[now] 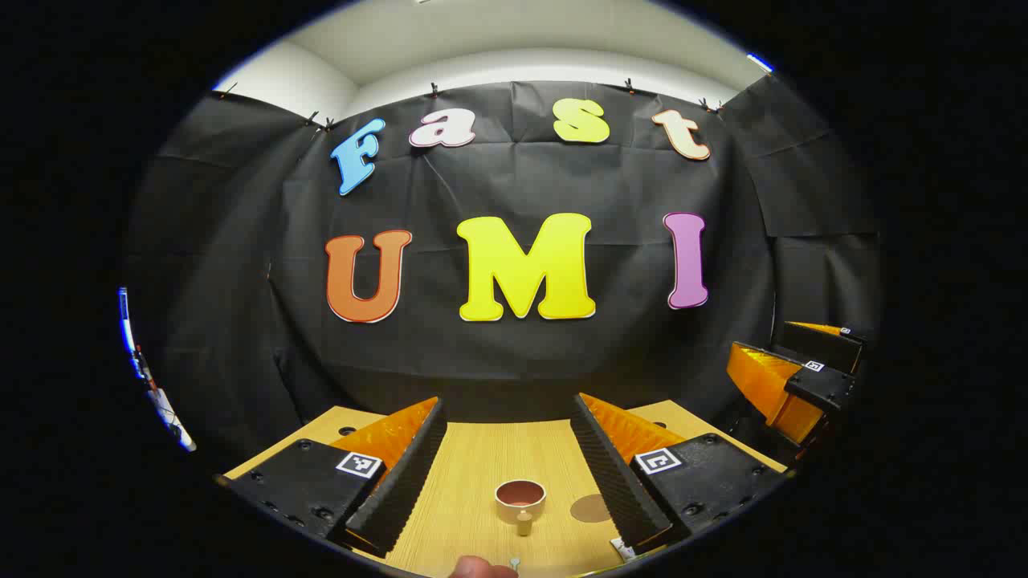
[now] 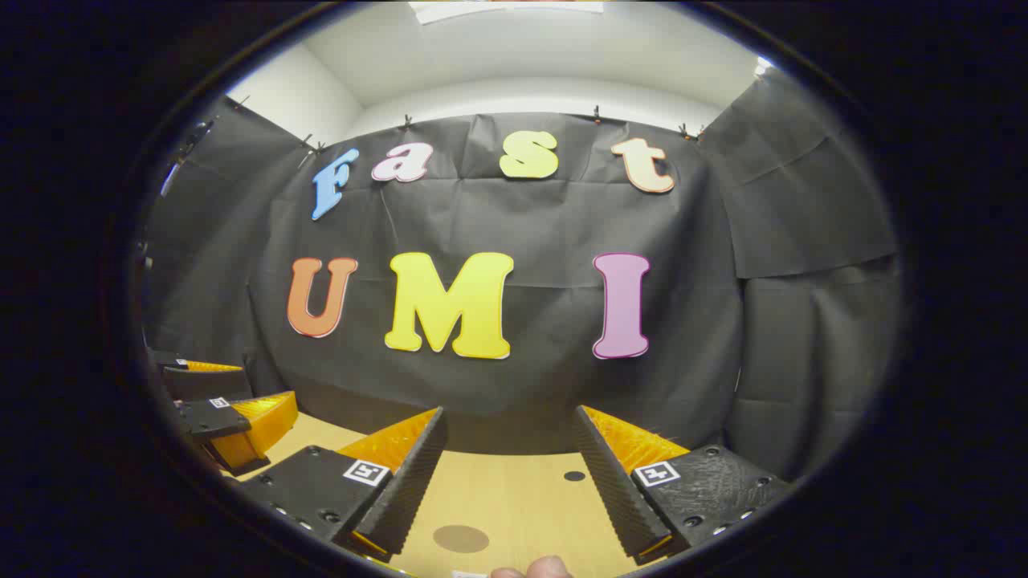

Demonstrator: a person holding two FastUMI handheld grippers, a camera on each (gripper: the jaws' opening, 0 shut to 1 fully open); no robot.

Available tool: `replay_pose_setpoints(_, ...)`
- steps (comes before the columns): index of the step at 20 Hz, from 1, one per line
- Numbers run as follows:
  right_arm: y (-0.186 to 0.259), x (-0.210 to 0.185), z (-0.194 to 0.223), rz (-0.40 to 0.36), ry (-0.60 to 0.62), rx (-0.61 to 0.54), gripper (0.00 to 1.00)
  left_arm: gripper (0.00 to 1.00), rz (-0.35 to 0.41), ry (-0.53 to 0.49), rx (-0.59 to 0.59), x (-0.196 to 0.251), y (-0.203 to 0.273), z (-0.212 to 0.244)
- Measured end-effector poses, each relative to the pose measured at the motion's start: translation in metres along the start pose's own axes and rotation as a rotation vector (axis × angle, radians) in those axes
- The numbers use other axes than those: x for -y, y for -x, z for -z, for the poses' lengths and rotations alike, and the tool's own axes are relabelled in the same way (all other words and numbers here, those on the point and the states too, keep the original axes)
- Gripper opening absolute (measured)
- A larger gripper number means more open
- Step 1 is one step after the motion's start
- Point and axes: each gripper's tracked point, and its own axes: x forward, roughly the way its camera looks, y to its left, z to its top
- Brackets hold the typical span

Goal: Put the toothbrush and toothpaste on the desktop into the cup, then pick up the cup and place it on the coaster on the desktop.

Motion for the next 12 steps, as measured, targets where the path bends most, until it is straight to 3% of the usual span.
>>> replay_pose_setpoints(12,0.0048,-0.003,0.0074,-0.01,-0.009,-0.031,0.95,0.98,-0.018,0.018,-0.027,-0.0047,0.0034,0.0078)
